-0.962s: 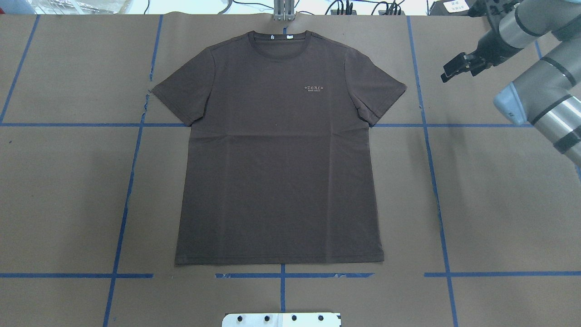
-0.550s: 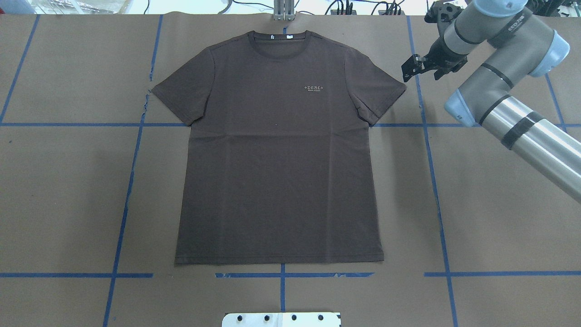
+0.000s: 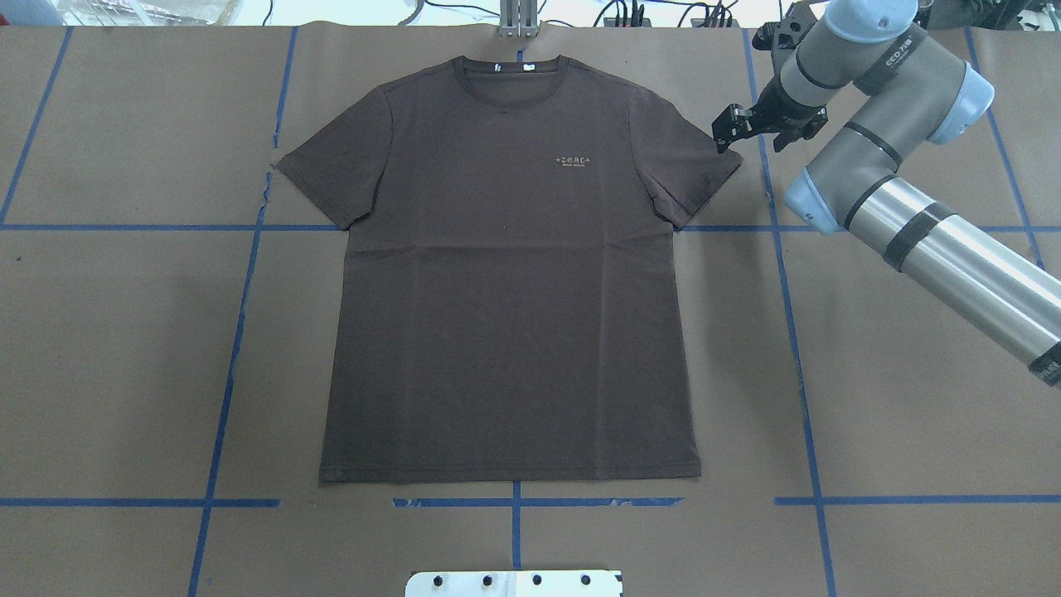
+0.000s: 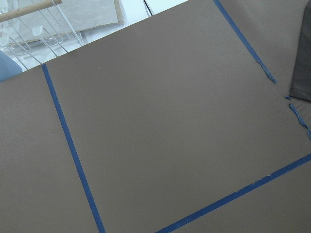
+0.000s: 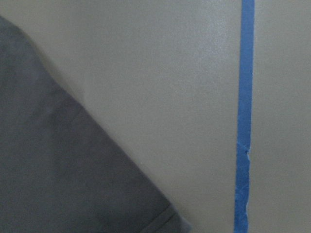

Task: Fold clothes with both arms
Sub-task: 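Lower the right gripper and grasp the sleeve nearest the right arm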

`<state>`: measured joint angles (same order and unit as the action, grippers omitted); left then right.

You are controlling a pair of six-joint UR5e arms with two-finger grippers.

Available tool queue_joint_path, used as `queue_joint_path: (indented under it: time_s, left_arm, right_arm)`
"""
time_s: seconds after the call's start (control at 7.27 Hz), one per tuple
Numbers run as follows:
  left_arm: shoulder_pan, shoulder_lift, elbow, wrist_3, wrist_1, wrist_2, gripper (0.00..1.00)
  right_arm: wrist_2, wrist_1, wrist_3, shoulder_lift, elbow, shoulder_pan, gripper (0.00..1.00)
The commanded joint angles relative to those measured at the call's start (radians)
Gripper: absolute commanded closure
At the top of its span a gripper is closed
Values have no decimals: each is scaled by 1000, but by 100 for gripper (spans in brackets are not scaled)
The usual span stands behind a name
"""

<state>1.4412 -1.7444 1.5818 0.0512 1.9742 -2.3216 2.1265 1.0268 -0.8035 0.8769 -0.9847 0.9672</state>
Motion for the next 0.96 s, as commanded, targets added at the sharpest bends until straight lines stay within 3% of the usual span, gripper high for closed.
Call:
queue_joint_path:
  time_s: [0.0, 0.27, 0.55, 0.69, 0.82]
  left_arm:
    - [-1, 0, 0, -1, 0, 1, 0]
    - [-1, -1, 0, -1, 0, 1, 0]
    - [1, -6, 0, -1, 0, 1, 0]
    - [-1, -7, 0, 2, 0, 1, 0]
    - [-1, -12, -2, 2, -3, 1, 0]
  right_arm:
    - [-10, -1, -2, -1, 9, -11, 8]
    - [-10, -1, -2, -1, 18, -12, 21]
    - [-11, -1, -2, -2, 20, -12, 58]
    - [-10, -1, -2, -4, 20, -12, 88]
    - [-10, -1, -2, -6, 20, -12, 100]
